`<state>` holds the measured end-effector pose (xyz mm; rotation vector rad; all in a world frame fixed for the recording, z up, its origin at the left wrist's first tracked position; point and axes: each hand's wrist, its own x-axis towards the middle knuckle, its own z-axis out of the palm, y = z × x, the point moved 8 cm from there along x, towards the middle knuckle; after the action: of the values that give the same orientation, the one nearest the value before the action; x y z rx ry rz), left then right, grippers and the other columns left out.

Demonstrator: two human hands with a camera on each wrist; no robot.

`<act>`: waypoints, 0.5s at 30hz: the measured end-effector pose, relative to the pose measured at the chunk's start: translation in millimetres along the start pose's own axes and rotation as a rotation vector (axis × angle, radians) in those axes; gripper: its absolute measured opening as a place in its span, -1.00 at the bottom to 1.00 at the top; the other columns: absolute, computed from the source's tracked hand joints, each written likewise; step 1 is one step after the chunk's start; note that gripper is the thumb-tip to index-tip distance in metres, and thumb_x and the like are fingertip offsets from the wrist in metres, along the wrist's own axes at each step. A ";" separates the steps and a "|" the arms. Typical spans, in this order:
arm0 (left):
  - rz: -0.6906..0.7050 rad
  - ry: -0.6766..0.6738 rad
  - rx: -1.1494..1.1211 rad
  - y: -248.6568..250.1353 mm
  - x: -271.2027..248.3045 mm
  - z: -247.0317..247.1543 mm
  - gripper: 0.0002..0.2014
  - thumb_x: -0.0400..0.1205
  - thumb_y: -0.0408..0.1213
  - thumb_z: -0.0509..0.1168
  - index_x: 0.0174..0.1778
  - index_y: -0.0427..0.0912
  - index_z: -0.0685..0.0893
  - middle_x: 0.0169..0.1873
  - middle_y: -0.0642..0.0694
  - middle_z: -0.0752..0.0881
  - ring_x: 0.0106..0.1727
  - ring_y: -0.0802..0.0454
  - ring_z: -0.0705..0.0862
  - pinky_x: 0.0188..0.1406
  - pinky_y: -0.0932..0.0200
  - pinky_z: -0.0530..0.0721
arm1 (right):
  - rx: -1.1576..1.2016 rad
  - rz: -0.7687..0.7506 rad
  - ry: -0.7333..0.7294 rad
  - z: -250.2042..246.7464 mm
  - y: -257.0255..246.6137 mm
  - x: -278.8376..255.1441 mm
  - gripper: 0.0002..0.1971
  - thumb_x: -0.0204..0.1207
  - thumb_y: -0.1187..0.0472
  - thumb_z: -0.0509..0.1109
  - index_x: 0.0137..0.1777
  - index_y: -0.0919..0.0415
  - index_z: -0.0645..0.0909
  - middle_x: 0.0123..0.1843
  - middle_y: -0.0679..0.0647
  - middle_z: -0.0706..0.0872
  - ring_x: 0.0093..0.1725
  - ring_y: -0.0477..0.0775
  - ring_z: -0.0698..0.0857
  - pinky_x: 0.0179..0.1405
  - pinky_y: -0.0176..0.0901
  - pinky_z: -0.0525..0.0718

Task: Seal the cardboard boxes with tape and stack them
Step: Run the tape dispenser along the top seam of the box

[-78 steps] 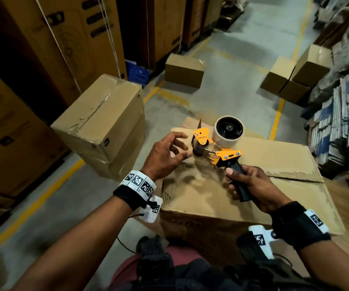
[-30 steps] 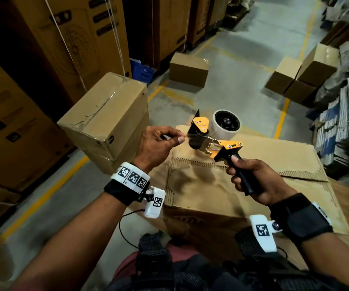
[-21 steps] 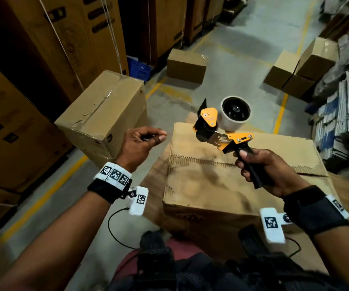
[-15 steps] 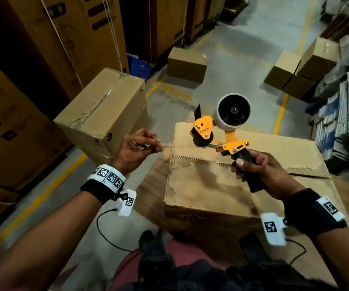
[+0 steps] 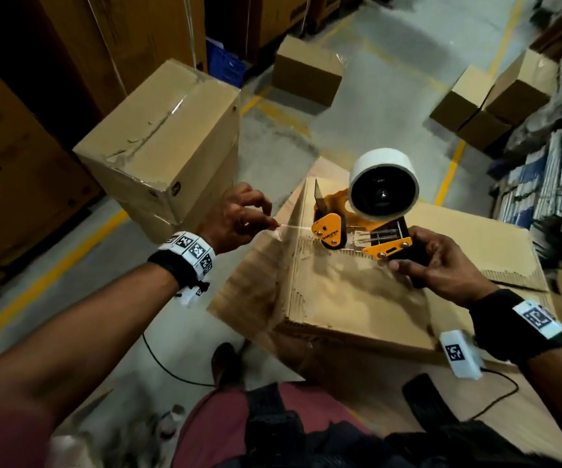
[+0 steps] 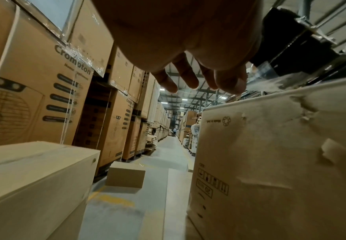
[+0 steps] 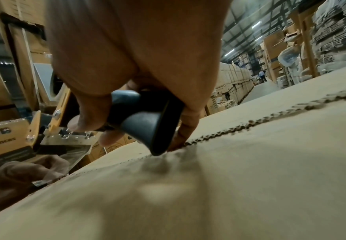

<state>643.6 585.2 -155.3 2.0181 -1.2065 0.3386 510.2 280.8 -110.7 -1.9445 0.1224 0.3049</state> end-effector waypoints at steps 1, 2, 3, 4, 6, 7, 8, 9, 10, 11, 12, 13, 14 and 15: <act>-0.013 0.003 -0.015 -3.5 -0.3 -0.4 -0.94 0.61 -0.26 0.62 -0.07 0.01 0.93 -0.07 -0.06 0.78 -0.17 -0.12 0.62 -0.28 -0.08 0.52 | -0.019 0.002 -0.005 0.7 0.3 2.3 -0.59 0.44 0.22 0.61 0.17 0.44 0.60 -0.08 0.32 0.82 -0.31 0.10 0.57 -0.48 -0.16 0.52; -0.022 0.009 -0.027 -6.5 -1.1 -0.1 -0.93 0.60 -0.27 0.63 -0.07 0.00 0.93 -0.08 -0.06 0.78 -0.16 -0.10 0.61 -0.28 -0.04 0.51 | -0.042 -0.002 -0.014 1.4 0.9 4.1 -0.60 0.43 0.26 0.62 0.14 0.47 0.58 -0.08 0.39 0.79 -0.29 0.09 0.60 -0.45 -0.21 0.54; -0.022 0.016 -0.032 -8.5 -3.5 0.8 -0.93 0.59 -0.28 0.63 -0.07 -0.02 0.93 -0.08 -0.07 0.78 -0.14 -0.09 0.60 -0.26 0.01 0.51 | -0.076 -0.005 -0.022 2.0 0.9 6.4 -0.60 0.42 0.30 0.64 0.11 0.49 0.58 -0.07 0.43 0.76 -0.26 0.06 0.63 -0.39 -0.25 0.58; -0.012 0.016 -0.034 -8.7 -6.5 3.7 -0.94 0.60 -0.29 0.62 -0.07 -0.03 0.93 -0.08 -0.07 0.78 -0.13 -0.09 0.61 -0.24 0.04 0.51 | -0.112 -0.008 -0.031 2.5 1.0 8.5 -0.61 0.41 0.30 0.66 0.10 0.47 0.59 -0.06 0.45 0.75 -0.22 0.03 0.66 -0.32 -0.26 0.62; 0.023 0.020 -0.046 -8.0 -12.4 10.5 -0.97 0.64 -0.27 0.58 -0.06 -0.06 0.93 -0.08 -0.08 0.79 -0.13 -0.15 0.64 -0.21 -0.02 0.56 | -0.165 0.000 -0.041 2.6 1.7 12.5 -0.58 0.40 0.20 0.71 0.09 0.41 0.62 -0.03 0.44 0.75 -0.18 0.05 0.68 -0.26 -0.13 0.67; 0.039 0.028 -0.046 -7.7 -14.2 13.7 -0.96 0.66 -0.26 0.56 -0.05 -0.06 0.93 -0.08 -0.08 0.79 -0.13 -0.17 0.66 -0.20 -0.05 0.58 | -0.186 0.014 -0.041 1.7 3.6 14.3 -0.51 0.40 0.10 0.75 0.10 0.39 0.62 -0.02 0.47 0.73 -0.19 0.09 0.67 -0.27 -0.02 0.66; 0.056 0.037 -0.041 -7.4 -15.5 17.5 -0.95 0.67 -0.26 0.55 -0.05 -0.04 0.93 -0.09 -0.08 0.80 -0.14 -0.18 0.67 -0.20 -0.06 0.58 | -0.203 0.030 -0.041 0.3 6.6 16.2 -0.43 0.37 -0.01 0.77 0.11 0.39 0.61 0.01 0.50 0.71 -0.18 0.11 0.67 -0.26 0.06 0.66; 0.073 0.045 -0.029 -6.7 -16.9 21.8 -0.95 0.68 -0.26 0.55 -0.05 -0.03 0.93 -0.09 -0.09 0.80 -0.15 -0.17 0.67 -0.20 -0.05 0.57 | -0.213 0.050 -0.041 -2.0 9.9 17.6 -0.35 0.33 -0.10 0.77 0.13 0.39 0.59 0.06 0.52 0.70 -0.16 0.13 0.68 -0.25 0.12 0.67; 0.088 0.049 -0.012 -5.9 -19.1 26.1 -0.95 0.68 -0.25 0.55 -0.04 -0.02 0.92 -0.09 -0.09 0.81 -0.15 -0.17 0.68 -0.20 -0.04 0.57 | -0.222 0.060 -0.039 -4.5 11.8 18.9 -0.31 0.31 -0.14 0.77 0.15 0.38 0.60 0.10 0.52 0.70 -0.11 0.18 0.73 -0.19 0.19 0.71; 0.099 0.044 0.016 -6.0 -22.9 32.0 -0.95 0.68 -0.25 0.54 -0.03 -0.02 0.92 -0.09 -0.09 0.81 -0.14 -0.18 0.69 -0.21 -0.05 0.58 | -0.235 0.072 -0.041 -6.0 12.2 19.5 -0.30 0.31 -0.14 0.77 0.18 0.38 0.60 0.14 0.50 0.72 -0.02 0.25 0.79 -0.08 0.26 0.76; 0.104 0.029 0.049 -7.7 -28.5 39.1 -0.94 0.67 -0.27 0.54 -0.02 -0.03 0.92 -0.08 -0.10 0.81 -0.13 -0.19 0.70 -0.22 -0.07 0.59 | -0.245 0.078 -0.046 -5.6 11.1 20.2 -0.32 0.33 -0.09 0.79 0.21 0.37 0.62 0.16 0.43 0.76 0.09 0.33 0.81 0.03 0.31 0.78; 0.092 0.006 0.076 -10.9 -35.2 45.8 -0.91 0.64 -0.32 0.56 0.00 -0.04 0.91 -0.06 -0.11 0.81 -0.13 -0.21 0.70 -0.22 -0.10 0.61 | -0.238 0.089 -0.054 -3.2 8.0 20.5 -0.38 0.36 0.02 0.79 0.23 0.38 0.62 0.17 0.35 0.80 0.18 0.35 0.81 0.09 0.30 0.81; 0.059 -0.009 0.088 -16.3 -42.5 51.2 -0.86 0.59 -0.37 0.59 0.01 -0.06 0.91 -0.06 -0.13 0.81 -0.13 -0.21 0.70 -0.23 -0.12 0.62 | -0.218 0.095 -0.062 -1.4 6.8 20.6 -0.45 0.38 0.16 0.78 0.24 0.41 0.63 0.18 0.28 0.83 0.22 0.32 0.82 0.08 0.16 0.83; -0.003 -0.009 0.076 -23.0 -49.1 53.2 -0.82 0.55 -0.41 0.61 0.02 -0.09 0.91 -0.06 -0.14 0.81 -0.15 -0.21 0.71 -0.24 -0.13 0.64 | -0.195 0.101 -0.066 0.8 4.8 20.5 -0.51 0.40 0.31 0.73 0.24 0.44 0.63 0.18 0.24 0.85 0.21 0.26 0.83 0.02 -0.05 0.81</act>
<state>629.7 585.2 -230.0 2.0884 -1.2124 0.3796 528.7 280.9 -120.8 -2.1225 0.1530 0.4619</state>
